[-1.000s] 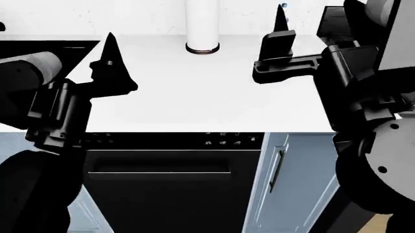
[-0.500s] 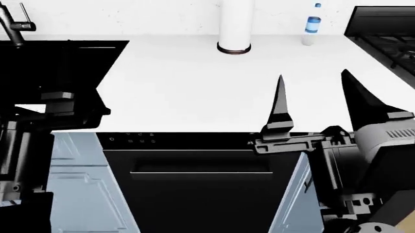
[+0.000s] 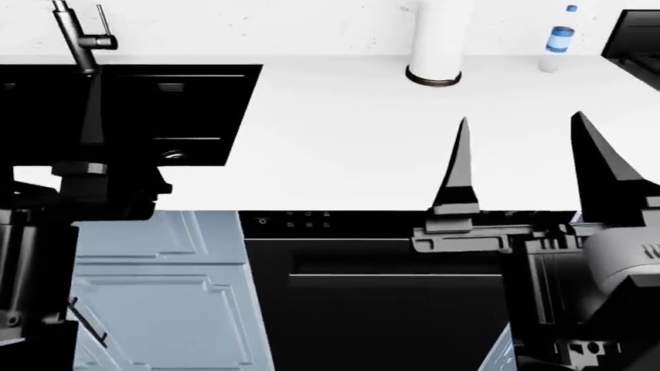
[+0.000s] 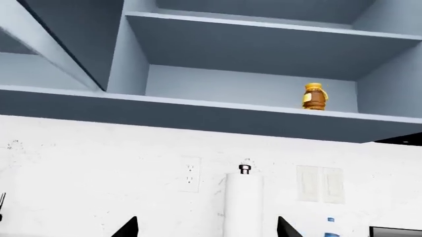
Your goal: Pick the honey bottle and canned food from the counter and place them in the cabinets closest to them.
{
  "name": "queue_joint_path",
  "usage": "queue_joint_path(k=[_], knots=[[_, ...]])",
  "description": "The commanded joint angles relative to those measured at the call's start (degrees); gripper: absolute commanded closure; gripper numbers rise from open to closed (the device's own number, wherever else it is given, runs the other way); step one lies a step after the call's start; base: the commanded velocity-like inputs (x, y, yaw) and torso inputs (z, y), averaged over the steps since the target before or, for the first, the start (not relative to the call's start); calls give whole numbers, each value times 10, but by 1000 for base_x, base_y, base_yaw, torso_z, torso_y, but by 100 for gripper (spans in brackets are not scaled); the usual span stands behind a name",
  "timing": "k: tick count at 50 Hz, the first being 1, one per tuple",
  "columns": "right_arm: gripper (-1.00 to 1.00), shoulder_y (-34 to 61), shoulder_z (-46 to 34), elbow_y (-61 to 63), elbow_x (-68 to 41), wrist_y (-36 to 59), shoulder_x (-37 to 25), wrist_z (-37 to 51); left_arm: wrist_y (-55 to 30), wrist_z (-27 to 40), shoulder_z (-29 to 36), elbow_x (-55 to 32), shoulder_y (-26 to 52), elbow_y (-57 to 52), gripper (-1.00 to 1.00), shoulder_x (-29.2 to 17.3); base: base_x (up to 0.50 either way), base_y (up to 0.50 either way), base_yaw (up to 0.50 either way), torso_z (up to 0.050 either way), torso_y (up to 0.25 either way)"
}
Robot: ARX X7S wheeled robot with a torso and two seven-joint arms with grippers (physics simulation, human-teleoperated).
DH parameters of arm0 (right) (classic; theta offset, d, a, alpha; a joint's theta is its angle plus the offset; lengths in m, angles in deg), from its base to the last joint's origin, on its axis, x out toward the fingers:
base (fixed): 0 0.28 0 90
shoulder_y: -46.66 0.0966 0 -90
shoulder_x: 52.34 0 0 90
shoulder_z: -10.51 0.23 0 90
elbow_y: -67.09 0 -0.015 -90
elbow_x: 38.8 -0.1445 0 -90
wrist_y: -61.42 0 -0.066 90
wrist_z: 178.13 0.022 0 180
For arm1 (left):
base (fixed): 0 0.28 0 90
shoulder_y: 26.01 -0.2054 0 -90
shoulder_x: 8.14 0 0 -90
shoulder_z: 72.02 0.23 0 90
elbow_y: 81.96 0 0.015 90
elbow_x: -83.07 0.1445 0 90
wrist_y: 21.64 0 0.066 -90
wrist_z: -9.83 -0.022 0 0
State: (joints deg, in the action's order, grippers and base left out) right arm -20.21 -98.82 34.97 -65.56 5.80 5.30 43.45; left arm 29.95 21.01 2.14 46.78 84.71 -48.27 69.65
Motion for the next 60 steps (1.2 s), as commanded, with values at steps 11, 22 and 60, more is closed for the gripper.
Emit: queue_joint_path(k=[11, 22, 60], knots=[[-100, 0, 0, 7, -22, -19, -9, 12, 11, 5, -7, -43, -13, -9, -100, -25, 0, 500, 0, 0, 0], [-100, 4, -8, 9, -25, -21, -15, 21, 17, 19, -6, -49, -13, -8, -100, -34, 0, 500, 0, 0, 0], [-100, 31, -50, 13, -46, -36, -49, 76, 47, 44, 9, -68, -23, -9, -100, -64, 0, 500, 0, 0, 0]])
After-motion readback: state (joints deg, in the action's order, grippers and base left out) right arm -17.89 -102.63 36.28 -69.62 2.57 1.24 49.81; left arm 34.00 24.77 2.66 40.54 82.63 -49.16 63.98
